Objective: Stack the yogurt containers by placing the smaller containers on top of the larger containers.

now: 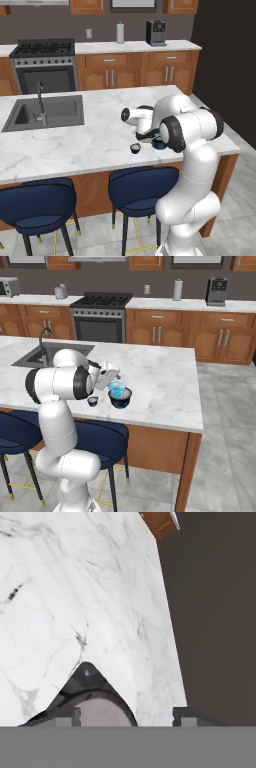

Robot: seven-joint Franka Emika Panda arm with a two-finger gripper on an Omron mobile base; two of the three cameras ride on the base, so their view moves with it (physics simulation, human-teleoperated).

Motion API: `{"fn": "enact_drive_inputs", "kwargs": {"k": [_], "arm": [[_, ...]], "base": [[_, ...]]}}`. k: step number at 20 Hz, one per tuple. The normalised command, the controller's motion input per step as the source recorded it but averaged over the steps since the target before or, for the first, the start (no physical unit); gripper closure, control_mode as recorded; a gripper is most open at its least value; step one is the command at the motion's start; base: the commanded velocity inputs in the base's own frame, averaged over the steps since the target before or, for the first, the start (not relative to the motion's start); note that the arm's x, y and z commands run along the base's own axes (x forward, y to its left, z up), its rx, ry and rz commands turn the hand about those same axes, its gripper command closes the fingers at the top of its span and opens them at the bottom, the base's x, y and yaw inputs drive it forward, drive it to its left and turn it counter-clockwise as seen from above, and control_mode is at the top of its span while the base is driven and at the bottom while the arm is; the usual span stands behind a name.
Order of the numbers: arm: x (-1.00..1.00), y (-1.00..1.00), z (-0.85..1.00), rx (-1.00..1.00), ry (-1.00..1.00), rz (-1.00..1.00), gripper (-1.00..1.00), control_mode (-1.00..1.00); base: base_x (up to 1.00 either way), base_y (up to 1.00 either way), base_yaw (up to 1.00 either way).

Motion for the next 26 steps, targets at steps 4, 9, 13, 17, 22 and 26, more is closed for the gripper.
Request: {"fn": "enact_drive_inputs", "kwargs": {"k": [4,9,13,17,22,26], "arm": [[0.0,0.0,0.02,0.0,-0.01,0.0,-1.0,-1.0],[-0.13,0.07,0.28,0.0,-0.01,0.0,-1.0,-1.0],[-0.44,0.29,0.43,0.0,-0.08,0.0,-1.0,-1.0],[-0.59,0.38,0.43,0.0,-0.07,0.0,-1.0,-1.0],[-0.69,0.35,0.42,0.03,-0.06,0.0,-1.0,-1.0],[-0.7,0.31,0.46,0.09,-0.07,0.0,-1.0,-1.0]], "base": [[0.0,0.0,0.0],[0.0,0.0,0.0],[0.0,0.0,0.0],[0.0,0.0,0.0],[0.0,0.0,0.0],[0.0,0.0,0.0]]}}
